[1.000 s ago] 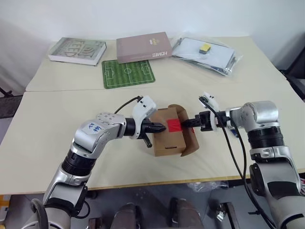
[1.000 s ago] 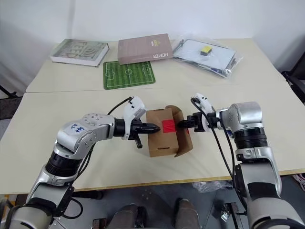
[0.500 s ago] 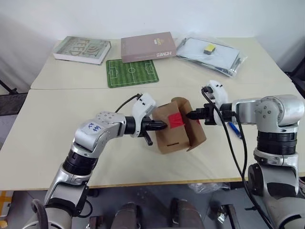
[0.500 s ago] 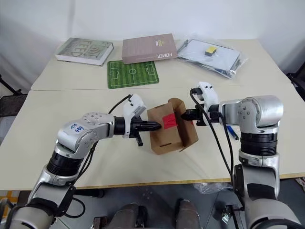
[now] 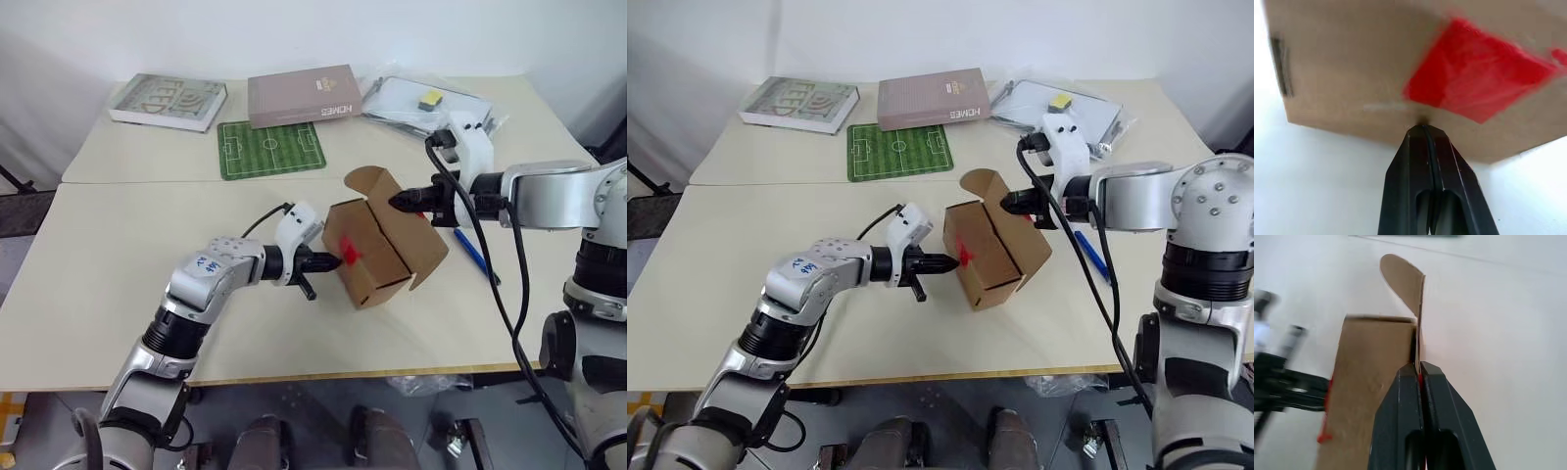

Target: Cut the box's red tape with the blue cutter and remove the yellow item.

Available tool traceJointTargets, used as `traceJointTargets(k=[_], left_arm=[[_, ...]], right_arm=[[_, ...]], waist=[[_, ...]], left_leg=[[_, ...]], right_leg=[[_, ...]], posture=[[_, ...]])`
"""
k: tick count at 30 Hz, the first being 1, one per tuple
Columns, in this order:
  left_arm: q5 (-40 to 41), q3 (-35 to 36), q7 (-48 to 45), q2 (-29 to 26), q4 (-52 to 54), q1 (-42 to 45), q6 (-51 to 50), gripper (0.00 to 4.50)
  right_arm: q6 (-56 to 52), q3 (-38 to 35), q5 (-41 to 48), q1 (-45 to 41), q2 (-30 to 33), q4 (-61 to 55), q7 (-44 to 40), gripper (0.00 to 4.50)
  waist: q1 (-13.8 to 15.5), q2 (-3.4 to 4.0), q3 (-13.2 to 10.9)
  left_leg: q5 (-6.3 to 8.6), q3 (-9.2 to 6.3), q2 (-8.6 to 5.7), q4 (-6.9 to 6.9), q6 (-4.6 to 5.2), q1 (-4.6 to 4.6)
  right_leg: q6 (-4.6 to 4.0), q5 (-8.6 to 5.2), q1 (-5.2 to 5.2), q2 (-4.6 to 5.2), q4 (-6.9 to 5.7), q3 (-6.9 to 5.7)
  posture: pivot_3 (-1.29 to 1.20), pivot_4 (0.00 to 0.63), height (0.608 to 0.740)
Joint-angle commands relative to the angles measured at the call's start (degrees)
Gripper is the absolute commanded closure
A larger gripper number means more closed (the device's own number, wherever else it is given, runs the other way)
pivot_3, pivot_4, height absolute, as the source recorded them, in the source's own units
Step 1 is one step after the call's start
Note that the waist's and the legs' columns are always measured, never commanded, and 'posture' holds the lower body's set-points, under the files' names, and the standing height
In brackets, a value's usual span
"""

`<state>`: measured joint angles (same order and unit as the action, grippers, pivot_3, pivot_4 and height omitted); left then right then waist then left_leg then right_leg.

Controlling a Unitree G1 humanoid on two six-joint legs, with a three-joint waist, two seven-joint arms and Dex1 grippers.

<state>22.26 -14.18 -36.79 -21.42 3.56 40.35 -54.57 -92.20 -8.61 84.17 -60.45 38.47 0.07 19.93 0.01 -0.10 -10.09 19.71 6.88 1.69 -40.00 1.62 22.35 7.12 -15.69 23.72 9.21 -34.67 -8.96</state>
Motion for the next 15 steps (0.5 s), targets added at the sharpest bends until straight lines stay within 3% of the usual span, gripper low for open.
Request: traceJointTargets(k=[1,6,11,15], left_arm=[[-0.3,1.9,0.0,-0.2,0.6,0.2,1.7,4.5],[4.6,7.6,-2.7,-1.2,2.7,-0.3,-0.4,4.5],[18.8,17.3,-7.6,-2.1,7.9,1.0,-9.7,4.5],[17.2,14.2,-4.4,-0.2,8.3,3.2,-9.1,4.5]], right_arm=[[2.5,1.9,11.7,-0.6,3.6,0.3,8.5,4.45],[12.6,9.3,27.0,5.6,11.4,-2.1,17.9,4.45],[17.5,13.1,28.8,7.8,13.2,-3.3,19.3,4.45],[19.2,14.3,28.8,7.6,12.9,-3.4,19.0,4.45]], waist=[[0.0,0.0,0.0],[0.0,-0.04,0.0],[-0.3,-0.05,0.0],[0.1,-0.06,0.0]], left_leg=[[0.0,0.0,0.01,0.01,0.0,0.01],[0.01,0.01,0.03,0.04,0.03,0.07],[0.02,-0.03,0.13,0.07,0.03,0.05],[0.01,-0.04,0.16,0.04,0.03,0.04]], right_leg=[[0.0,0.0,0.0,0.0,0.01,-0.01],[0.0,0.0,0.02,0.0,0.12,-0.08],[0.0,0.0,0.03,-0.02,0.16,-0.04],[0.0,0.0,0.01,-0.01,0.15,-0.03]], posture=[[0.0,0.15,0.74],[0.0,0.15,0.74],[0.0,0.15,0.74],[0.0,0.15,0.74]])
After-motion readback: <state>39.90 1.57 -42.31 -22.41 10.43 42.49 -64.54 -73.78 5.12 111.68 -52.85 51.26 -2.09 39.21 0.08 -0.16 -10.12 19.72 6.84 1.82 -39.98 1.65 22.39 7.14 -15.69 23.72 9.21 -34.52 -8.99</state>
